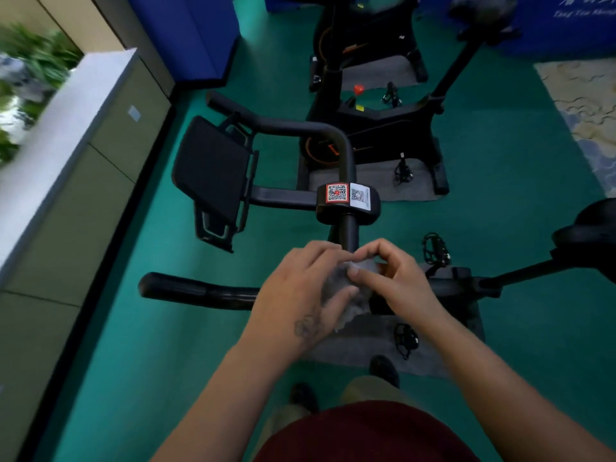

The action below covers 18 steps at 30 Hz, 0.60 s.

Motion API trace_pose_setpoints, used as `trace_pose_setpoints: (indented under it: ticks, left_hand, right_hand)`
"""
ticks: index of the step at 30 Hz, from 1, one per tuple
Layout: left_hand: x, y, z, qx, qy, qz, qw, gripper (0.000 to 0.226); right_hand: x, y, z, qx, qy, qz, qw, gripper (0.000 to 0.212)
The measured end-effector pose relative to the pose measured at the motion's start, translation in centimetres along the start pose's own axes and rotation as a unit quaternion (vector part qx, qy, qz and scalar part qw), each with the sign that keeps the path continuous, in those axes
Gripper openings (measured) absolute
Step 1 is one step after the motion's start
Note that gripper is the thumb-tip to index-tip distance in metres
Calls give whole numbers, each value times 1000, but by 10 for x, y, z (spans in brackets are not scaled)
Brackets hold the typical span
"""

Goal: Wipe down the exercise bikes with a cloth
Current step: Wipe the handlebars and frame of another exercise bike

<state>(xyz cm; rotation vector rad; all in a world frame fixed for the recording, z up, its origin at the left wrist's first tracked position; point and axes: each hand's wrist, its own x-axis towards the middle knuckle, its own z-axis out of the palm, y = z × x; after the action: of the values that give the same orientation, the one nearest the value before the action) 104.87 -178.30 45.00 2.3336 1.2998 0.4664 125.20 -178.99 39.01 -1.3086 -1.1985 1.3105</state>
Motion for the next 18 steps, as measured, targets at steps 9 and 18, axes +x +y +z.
trace_pose_setpoints:
  ticks: [9, 18]
  left_hand:
    - [2, 28, 28, -17, 33, -147, 988, 34]
    - [-24, 48, 39, 85, 110, -208, 968, 29]
  right_hand:
    - [34, -7, -39, 37, -176, 7, 984, 15]
    - [124, -6, -70, -286, 4, -326, 901, 28]
